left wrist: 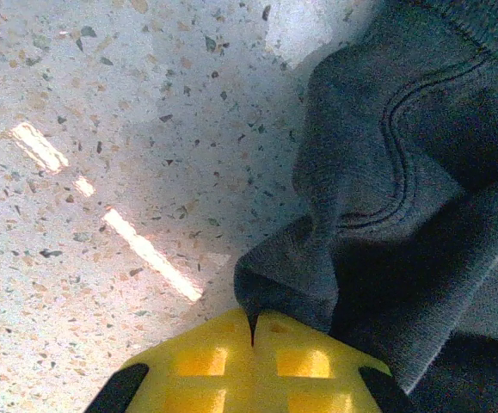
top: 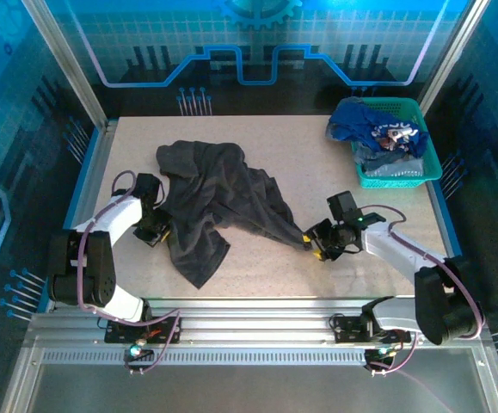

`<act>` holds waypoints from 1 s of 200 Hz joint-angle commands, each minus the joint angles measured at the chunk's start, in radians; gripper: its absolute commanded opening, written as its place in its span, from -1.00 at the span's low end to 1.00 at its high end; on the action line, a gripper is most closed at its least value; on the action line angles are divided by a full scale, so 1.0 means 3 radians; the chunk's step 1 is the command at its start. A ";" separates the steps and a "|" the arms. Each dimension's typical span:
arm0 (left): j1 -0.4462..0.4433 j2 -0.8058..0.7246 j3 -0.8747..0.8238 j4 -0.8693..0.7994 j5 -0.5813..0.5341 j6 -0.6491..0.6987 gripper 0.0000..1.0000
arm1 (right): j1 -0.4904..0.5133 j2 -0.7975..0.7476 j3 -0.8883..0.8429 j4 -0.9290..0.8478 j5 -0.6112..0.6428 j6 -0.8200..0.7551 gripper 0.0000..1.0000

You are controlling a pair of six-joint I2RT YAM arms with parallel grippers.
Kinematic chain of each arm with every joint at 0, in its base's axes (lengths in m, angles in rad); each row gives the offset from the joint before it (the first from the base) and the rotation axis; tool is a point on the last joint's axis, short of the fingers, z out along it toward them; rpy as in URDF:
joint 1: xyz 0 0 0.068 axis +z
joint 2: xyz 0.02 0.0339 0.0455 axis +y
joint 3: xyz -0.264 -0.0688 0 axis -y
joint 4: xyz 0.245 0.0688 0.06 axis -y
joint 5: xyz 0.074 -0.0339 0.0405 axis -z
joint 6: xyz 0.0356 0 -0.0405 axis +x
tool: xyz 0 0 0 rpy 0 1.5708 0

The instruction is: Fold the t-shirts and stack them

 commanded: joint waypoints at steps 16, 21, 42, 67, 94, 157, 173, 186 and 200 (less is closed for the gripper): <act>0.0028 -0.0056 0.0066 -0.0072 0.0065 0.0085 -1.00 | -0.0035 0.0161 0.0024 0.0163 -0.0139 0.0468 -0.06; 0.0028 -0.0051 0.0072 -0.0072 0.0067 0.0085 -1.00 | -0.0034 0.0161 0.0019 0.0142 -0.0127 0.0479 -0.06; 0.0028 -0.0044 0.0080 -0.0061 0.0077 0.0085 -1.00 | -0.0057 0.0197 0.0009 0.0184 -0.0049 0.0482 -0.07; 0.0028 -0.0033 0.0078 -0.0051 0.0098 0.0075 -1.00 | -0.0104 0.0395 0.0027 0.0333 -0.0063 0.0433 -0.14; 0.0028 -0.0030 0.0076 -0.0051 0.0092 0.0071 -1.00 | -0.0111 0.0565 0.0080 0.0375 -0.0040 0.0381 -0.26; 0.0023 -0.0012 0.0090 -0.0046 0.0087 0.0049 -1.00 | -0.0119 0.0824 0.0186 0.0377 0.0015 0.0308 -0.49; 0.0021 -0.0004 0.0101 -0.0046 0.0088 0.0047 -1.00 | -0.0121 0.0865 0.0222 0.0328 0.0037 0.0275 -0.63; 0.0023 -0.0001 0.0106 -0.0053 0.0087 0.0046 -1.00 | -0.0123 0.0864 0.0248 0.0264 0.0043 0.0244 -0.74; 0.0025 -0.0001 0.0120 -0.0063 0.0082 0.0046 -1.00 | -0.0123 0.0816 0.0265 0.0201 0.0082 0.0202 -0.88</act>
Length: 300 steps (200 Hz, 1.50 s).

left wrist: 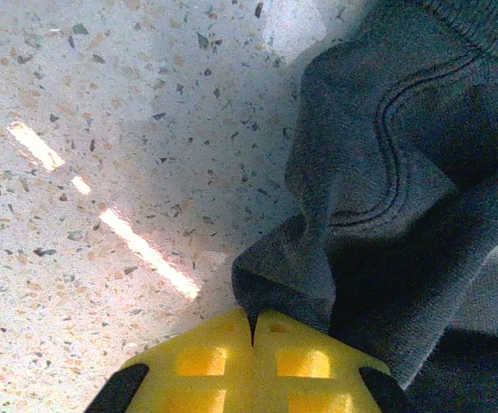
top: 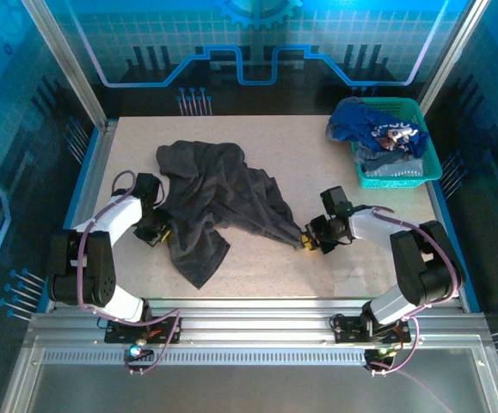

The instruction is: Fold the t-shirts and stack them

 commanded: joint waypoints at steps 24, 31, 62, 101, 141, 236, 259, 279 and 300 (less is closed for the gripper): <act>0.0020 -0.0013 0.0121 -0.0068 0.0055 0.0049 -1.00 | -0.0044 -0.0185 0.0205 -0.0388 0.0260 -0.0285 -1.00; 0.0020 -0.0010 0.0122 -0.0068 0.0062 0.0048 -1.00 | -0.0043 -0.0258 0.0283 -0.0504 0.0315 -0.0382 -1.00; 0.0020 -0.0042 0.0129 -0.0087 0.0077 0.0056 -1.00 | -0.0102 -0.0561 0.0496 -0.0890 0.0430 -0.0772 -1.00; 0.0020 -0.0137 0.0232 -0.0217 0.0061 0.0129 -1.00 | -0.0249 -0.0837 0.0678 -0.1316 0.0526 -0.1142 -1.00; 0.0020 -0.0304 0.0251 -0.0375 0.0024 0.0227 -1.00 | -0.0729 -0.0802 0.0692 -0.1266 0.0495 -0.1627 -1.00; -0.0267 0.0111 0.0750 -0.0534 -0.0195 0.0750 -0.55 | -0.1081 -0.0160 0.1450 -0.1486 0.1008 -0.2267 -1.00; -0.0320 -0.0012 0.0547 -0.0614 -0.0235 0.0648 0.08 | -0.1041 -0.0138 0.1389 -0.1491 0.0915 -0.2300 -1.00; -0.0338 -0.0393 0.0197 -0.0667 -0.0184 0.0526 0.05 | -0.0995 -0.0191 0.1299 -0.1495 0.0894 -0.2317 -1.00; -0.0357 -0.0688 -0.0176 -0.0621 0.0091 0.0469 0.09 | -0.0984 -0.0254 0.1184 -0.1464 0.0815 -0.2297 -1.00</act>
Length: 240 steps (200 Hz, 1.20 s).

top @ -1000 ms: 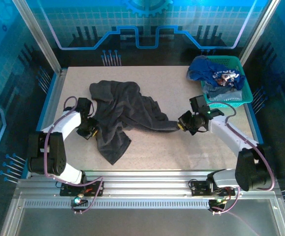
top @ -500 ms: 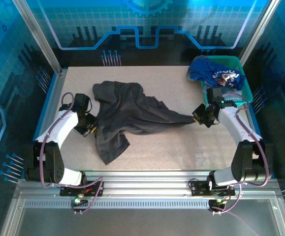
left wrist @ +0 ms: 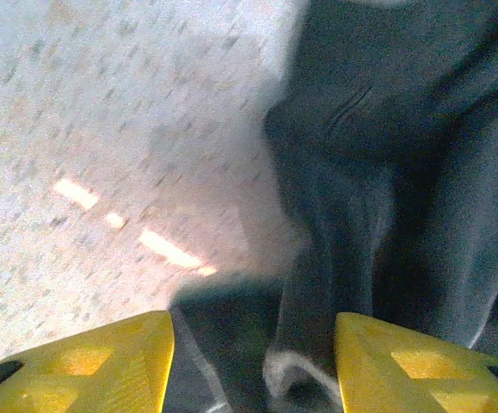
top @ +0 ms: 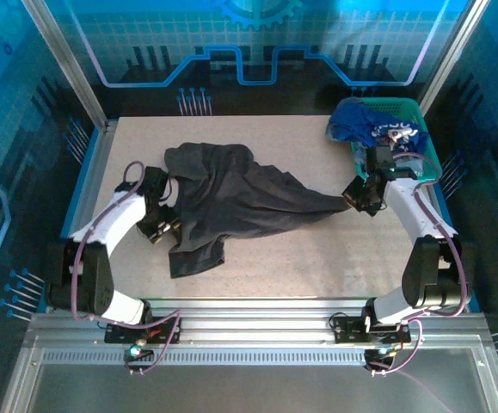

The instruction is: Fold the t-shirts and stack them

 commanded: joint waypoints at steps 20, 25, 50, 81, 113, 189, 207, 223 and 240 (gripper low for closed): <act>-0.0054 -0.0392 -0.0568 -0.0031 0.0483 -0.0124 0.08 | 0.0065 -0.0107 -0.0186 -0.0081 -0.0074 -0.0046 -1.00; -0.0064 -0.0364 -0.0582 -0.0067 0.0507 -0.0161 0.07 | 0.0070 -0.0108 -0.0189 -0.0083 -0.0079 -0.0043 -1.00; -0.0215 -0.0468 -0.0616 -0.0301 0.0389 -0.0416 0.10 | 0.0089 -0.0101 -0.0164 -0.0087 -0.0117 -0.0052 -1.00; -0.0249 -0.0620 -0.0727 -0.0380 0.0433 -0.0587 0.08 | 0.0093 -0.0121 -0.0145 -0.0097 -0.0120 -0.0046 -1.00; -0.0287 -0.0352 -0.0895 -0.0136 0.0564 -0.0632 0.07 | 0.0093 -0.0134 -0.0153 -0.0082 -0.0150 -0.0039 -1.00; -0.0398 0.0185 -0.0917 0.0853 0.0707 -0.0873 -1.00 | 0.0146 -0.0221 -0.0206 0.0003 -0.0284 -0.0094 -1.00; -0.0386 -0.0052 -0.0565 0.0799 0.0385 -0.0851 -1.00 | 0.0253 -0.0248 -0.0055 0.0067 -0.0366 -0.0197 -1.00; -0.0288 -0.0180 0.0016 0.0736 0.0158 -0.0745 -1.00 | 0.0297 -0.0244 0.0185 0.0221 -0.0592 -0.0245 -1.00; -0.0097 -0.0118 0.0766 0.0741 0.0122 -0.0638 -1.00 | 0.0333 -0.0162 0.0664 0.0390 -0.0810 -0.0314 -1.00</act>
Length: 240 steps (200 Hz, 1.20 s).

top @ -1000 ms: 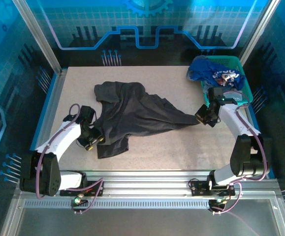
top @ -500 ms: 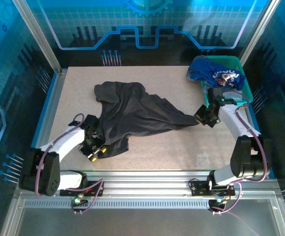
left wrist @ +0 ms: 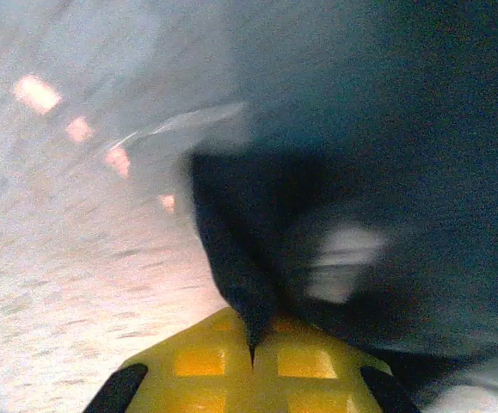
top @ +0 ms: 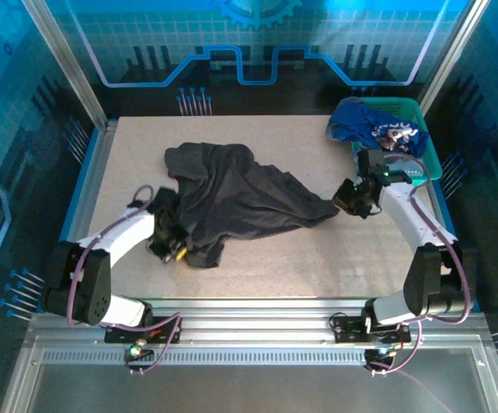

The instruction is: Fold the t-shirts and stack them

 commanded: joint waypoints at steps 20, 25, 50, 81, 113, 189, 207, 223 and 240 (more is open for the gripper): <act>0.0418 0.0019 0.1818 0.0518 -0.0214 0.0150 -1.00 | 0.0088 0.0157 0.1383 0.0430 -0.0525 -0.0245 -1.00; 0.0460 0.0032 0.2012 0.0568 -0.0212 0.0151 -1.00 | 0.0087 0.0180 0.1559 0.0473 -0.0555 -0.0250 -1.00; 0.0578 -0.0012 0.2798 0.0789 -0.0241 0.0211 -1.00 | 0.0086 0.0276 0.2389 0.0526 -0.0602 -0.0238 -1.00; 0.0676 -0.0466 0.3191 0.1126 -0.0468 0.0400 -1.00 | 0.0087 0.0039 0.2809 0.0663 -0.0670 -0.0122 -1.00; 0.0689 -0.0772 0.3612 0.1256 -0.0626 0.0618 -1.00 | 0.0108 -0.0488 0.2750 0.0788 -0.0626 -0.0072 -1.00; 0.0874 0.0713 0.5503 0.0627 -0.0238 0.0413 -1.00 | 0.0087 -0.0044 0.3210 0.0789 -0.0617 0.0285 -1.00; 0.1010 0.1082 0.5605 0.0741 0.0008 0.0208 -1.00 | 0.0103 0.0322 0.3402 0.0881 -0.0690 0.0400 -1.00; 0.1148 0.1376 0.5642 0.0897 0.0244 0.0010 -1.00 | 0.0112 0.0720 0.3724 0.0833 -0.0747 0.0481 -1.00; 0.1272 0.1710 0.5789 0.1059 0.0456 -0.0190 -1.00 | 0.0110 0.1188 0.4225 0.0789 -0.0793 0.0567 -1.00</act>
